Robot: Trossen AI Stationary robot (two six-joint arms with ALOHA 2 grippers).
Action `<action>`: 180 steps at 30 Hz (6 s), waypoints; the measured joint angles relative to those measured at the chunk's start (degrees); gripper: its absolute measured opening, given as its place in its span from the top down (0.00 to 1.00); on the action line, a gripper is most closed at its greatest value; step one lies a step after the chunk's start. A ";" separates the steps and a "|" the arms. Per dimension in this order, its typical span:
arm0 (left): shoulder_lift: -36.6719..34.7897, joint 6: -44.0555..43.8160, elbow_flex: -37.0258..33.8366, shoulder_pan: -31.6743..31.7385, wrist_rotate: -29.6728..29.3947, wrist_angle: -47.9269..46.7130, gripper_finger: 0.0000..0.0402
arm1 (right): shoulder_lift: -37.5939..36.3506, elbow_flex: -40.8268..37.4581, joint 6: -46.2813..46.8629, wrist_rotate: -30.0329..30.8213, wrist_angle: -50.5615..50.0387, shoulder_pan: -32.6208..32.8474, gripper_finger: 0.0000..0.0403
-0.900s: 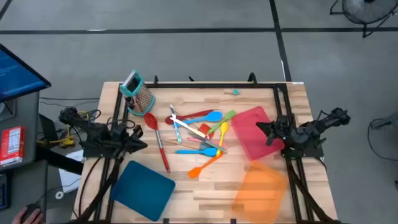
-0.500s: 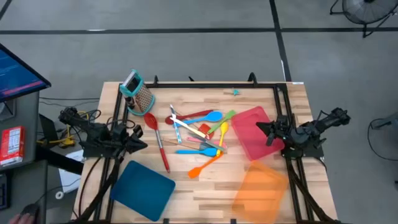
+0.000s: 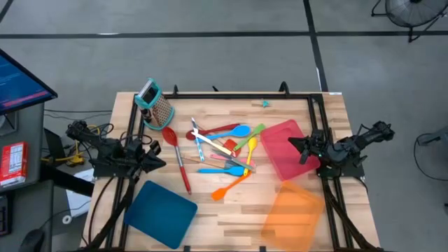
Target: Pick & Place Kitchen Items
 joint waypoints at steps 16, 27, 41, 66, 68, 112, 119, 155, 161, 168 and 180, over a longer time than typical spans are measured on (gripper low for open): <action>-0.02 0.00 0.00 -0.01 0.00 0.00 0.99 | 0.00 0.00 -0.01 -0.02 0.02 0.00 1.00; 0.09 0.00 0.00 0.00 -1.64 0.90 0.99 | 0.00 0.00 -0.01 -0.01 0.01 0.01 1.00; 0.09 0.00 0.00 0.00 -1.68 1.63 0.99 | 0.02 0.00 -0.01 0.00 0.00 0.00 1.00; 2.61 2.25 2.48 0.01 -22.29 21.65 0.99 | 0.02 0.00 -0.02 0.00 0.02 0.00 1.00; 6.26 1.83 4.93 0.00 -23.60 21.75 0.99 | 0.02 0.00 -0.02 0.00 0.02 0.00 1.00; 61.37 -28.94 58.96 6.79 -18.04 -26.92 0.60 | 0.02 -0.09 -7.98 -0.04 15.53 -0.85 1.00; 63.32 -34.28 62.02 13.01 -11.23 -49.13 0.63 | 0.02 -0.07 -8.00 -0.03 14.97 -0.85 1.00; 83.19 -73.54 48.94 21.61 5.99 -68.52 0.30 | 0.02 0.02 -8.09 0.00 11.76 -0.81 1.00; 83.57 -73.55 46.09 23.35 7.79 -63.62 0.30 | 0.02 0.02 -8.09 0.00 11.76 -0.81 1.00; 83.85 -73.57 42.15 25.30 11.50 -58.84 0.30 | 0.02 0.02 -8.07 0.00 11.73 -0.81 1.00; 84.15 -78.40 36.88 26.46 13.57 -52.57 0.44 | 0.02 0.02 -8.07 0.00 11.52 -0.82 1.00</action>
